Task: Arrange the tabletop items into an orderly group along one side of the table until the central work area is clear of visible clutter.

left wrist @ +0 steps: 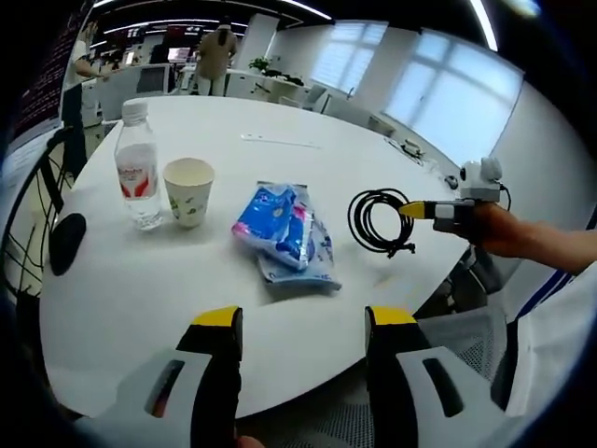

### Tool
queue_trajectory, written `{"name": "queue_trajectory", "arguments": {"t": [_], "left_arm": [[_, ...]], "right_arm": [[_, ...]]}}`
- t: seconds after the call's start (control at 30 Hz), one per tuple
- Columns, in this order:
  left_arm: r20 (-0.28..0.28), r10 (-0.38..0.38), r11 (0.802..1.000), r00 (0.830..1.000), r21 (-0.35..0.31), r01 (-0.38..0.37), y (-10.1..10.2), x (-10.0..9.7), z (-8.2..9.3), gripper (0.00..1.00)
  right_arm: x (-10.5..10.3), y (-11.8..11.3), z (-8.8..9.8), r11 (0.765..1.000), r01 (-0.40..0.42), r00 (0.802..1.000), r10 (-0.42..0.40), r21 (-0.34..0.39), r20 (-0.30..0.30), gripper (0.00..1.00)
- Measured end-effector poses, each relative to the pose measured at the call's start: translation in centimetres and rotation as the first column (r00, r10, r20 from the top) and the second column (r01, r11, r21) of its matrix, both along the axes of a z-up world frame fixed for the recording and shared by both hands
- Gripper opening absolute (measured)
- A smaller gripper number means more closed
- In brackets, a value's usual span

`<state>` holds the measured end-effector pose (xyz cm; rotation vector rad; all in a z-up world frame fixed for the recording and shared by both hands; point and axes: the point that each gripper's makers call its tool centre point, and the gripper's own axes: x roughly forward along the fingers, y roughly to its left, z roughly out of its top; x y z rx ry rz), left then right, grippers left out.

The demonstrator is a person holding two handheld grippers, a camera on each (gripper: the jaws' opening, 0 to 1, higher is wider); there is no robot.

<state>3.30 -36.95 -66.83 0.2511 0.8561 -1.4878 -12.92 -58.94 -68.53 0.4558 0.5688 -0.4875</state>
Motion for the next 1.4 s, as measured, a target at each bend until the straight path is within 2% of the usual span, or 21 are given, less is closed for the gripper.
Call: {"name": "queue_trajectory", "arguments": {"t": [0.33, 0.67, 0.93, 1.4], "left_arm": [[-0.003, 0.006, 1.0, 1.0, 0.014, -0.006, 0.3, -0.3, -0.1, 0.52], [0.002, 0.029, 0.999, 1.0, 0.03, -0.029, 0.9, -0.3, 0.0, 0.52], [0.007, 0.037, 0.998, 0.999, 0.05, -0.037, 1.3, -0.5, -0.3, 0.52], [0.015, 0.032, 0.997, 0.999, 0.066, -0.033, 0.8, -0.8, -0.2, 0.52]], "right_arm": [[-0.3, -0.4, -1.6, 0.999, 0.034, 0.999, -0.034, 0.04, -0.006, 0.04], [-0.5, -0.6, -3.8, 0.997, 0.041, 0.998, -0.039, 0.066, -0.039, 0.04], [-0.8, -0.9, -5.5, 1.0, -0.011, 0.993, 0.013, 0.021, -0.116, 0.04], [-1.3, -1.3, -7.7, 0.999, -0.052, 0.981, 0.053, 0.01, -0.188, 0.05]]}}
